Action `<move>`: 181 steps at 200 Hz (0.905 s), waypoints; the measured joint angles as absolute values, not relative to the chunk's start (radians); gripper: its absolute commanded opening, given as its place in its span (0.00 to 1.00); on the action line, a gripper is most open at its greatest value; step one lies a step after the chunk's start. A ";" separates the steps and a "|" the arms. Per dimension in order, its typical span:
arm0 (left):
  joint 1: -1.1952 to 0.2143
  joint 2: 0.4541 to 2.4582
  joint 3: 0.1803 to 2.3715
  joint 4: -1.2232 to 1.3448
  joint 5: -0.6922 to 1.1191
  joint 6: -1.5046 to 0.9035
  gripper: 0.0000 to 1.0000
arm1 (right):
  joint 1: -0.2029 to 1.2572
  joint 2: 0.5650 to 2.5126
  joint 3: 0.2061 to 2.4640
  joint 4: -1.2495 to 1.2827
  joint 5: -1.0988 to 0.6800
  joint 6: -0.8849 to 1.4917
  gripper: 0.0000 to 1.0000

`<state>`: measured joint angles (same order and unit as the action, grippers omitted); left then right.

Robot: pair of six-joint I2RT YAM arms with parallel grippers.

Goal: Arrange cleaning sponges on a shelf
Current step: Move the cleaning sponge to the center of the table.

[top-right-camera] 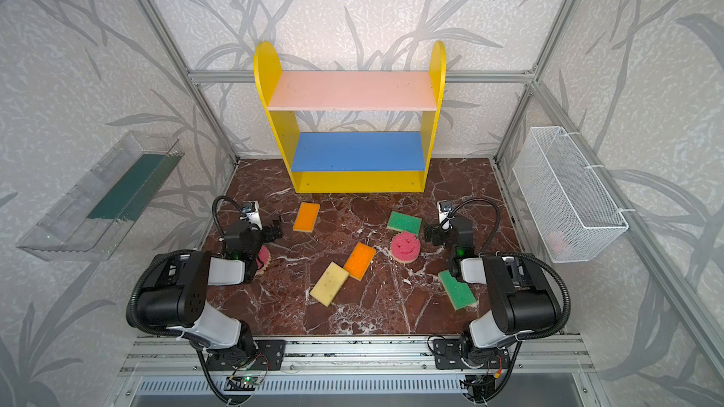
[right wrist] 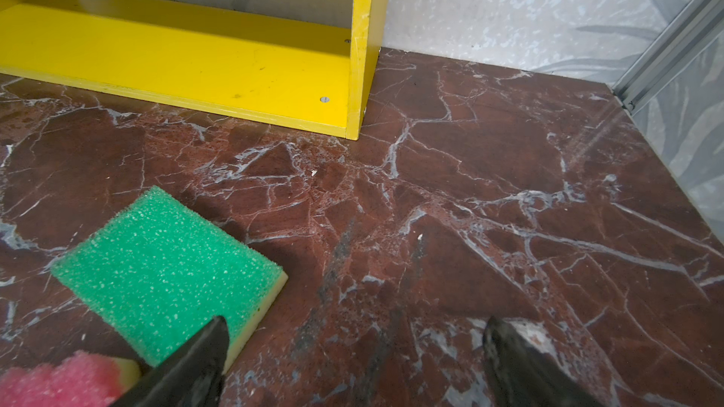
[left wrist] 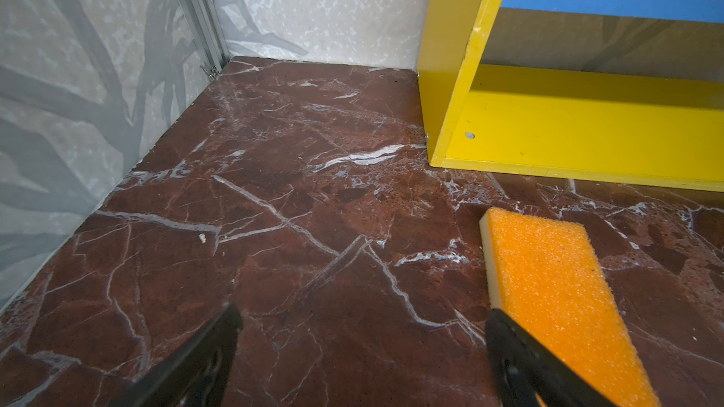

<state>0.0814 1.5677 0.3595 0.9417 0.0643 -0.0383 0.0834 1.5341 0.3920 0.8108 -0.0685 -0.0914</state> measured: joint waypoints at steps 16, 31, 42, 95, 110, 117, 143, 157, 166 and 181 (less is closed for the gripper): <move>0.078 1.568 0.360 0.942 0.061 -0.036 0.99 | 0.083 1.534 0.392 0.811 -0.068 -0.091 0.99; 0.078 1.568 0.360 0.942 0.060 -0.036 0.99 | 0.083 1.534 0.392 0.811 -0.068 -0.091 0.99; 0.078 1.568 0.360 0.942 0.057 -0.036 0.99 | 0.083 1.534 0.392 0.811 -0.068 -0.092 0.99; 0.078 1.568 0.360 0.942 0.054 -0.035 0.99 | 0.083 1.534 0.392 0.811 -0.068 -0.091 0.99; 0.078 1.568 0.360 0.942 0.054 -0.035 0.99 | 0.083 1.534 0.392 0.811 -0.068 -0.091 0.99; 0.078 1.568 0.360 0.942 0.054 -0.035 0.99 | 0.083 1.534 0.392 0.811 -0.068 -0.091 0.99; 0.078 1.568 0.360 0.942 0.053 -0.035 0.99 | 0.079 1.534 0.392 0.811 -0.070 -0.087 0.99; 0.078 1.568 0.360 0.942 0.052 -0.035 0.99 | 0.073 1.534 0.392 0.811 -0.073 -0.084 0.99; 0.078 1.568 0.360 0.942 0.051 -0.035 0.99 | 0.072 1.534 0.392 0.811 -0.073 -0.083 0.99; 0.079 1.567 0.361 0.936 0.052 -0.036 0.99 | 0.071 1.534 0.392 0.812 -0.073 -0.080 0.99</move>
<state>0.0788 1.5673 0.3607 0.9363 0.0517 -0.0357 0.0708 1.5341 0.3920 0.8116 -0.0734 -0.0803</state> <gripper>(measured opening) 0.991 0.991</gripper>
